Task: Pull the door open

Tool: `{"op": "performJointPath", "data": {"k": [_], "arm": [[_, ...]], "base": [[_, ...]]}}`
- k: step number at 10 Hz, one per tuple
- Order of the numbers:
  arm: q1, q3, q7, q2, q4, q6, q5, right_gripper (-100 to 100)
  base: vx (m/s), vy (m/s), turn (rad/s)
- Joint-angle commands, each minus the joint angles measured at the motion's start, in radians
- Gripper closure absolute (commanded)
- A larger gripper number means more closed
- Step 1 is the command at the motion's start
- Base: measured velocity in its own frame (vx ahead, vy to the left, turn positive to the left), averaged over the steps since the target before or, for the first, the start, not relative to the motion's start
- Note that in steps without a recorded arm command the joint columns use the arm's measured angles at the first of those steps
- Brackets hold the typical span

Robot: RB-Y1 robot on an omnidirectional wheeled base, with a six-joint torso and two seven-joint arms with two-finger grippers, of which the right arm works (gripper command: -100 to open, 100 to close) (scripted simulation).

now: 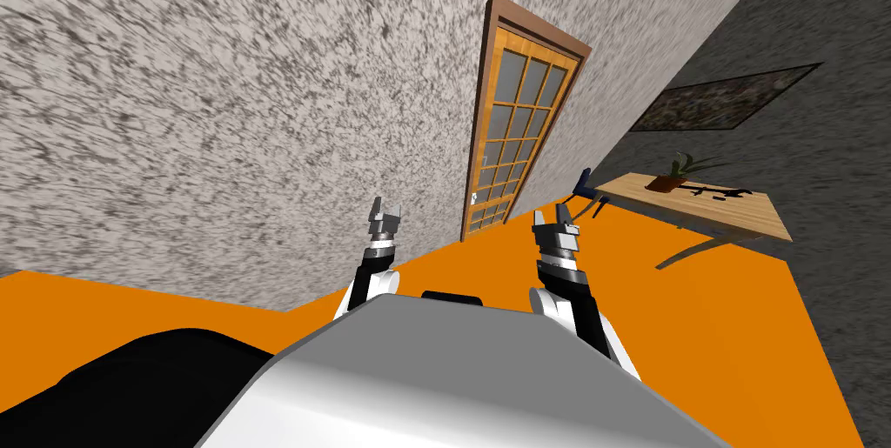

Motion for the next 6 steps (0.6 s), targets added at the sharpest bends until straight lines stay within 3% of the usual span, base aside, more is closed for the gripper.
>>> {"op": "performJointPath", "data": {"k": [1, 6], "arm": [[-0.011, 0.003, -0.029, -0.007, 0.037, -0.013, -0.022, -100], [-0.039, 0.012, -0.100, -0.020, 0.128, -0.045, -0.077, -100]], "base": [[0.018, -0.009, 0.257], [0.047, -0.079, 0.182]]}}
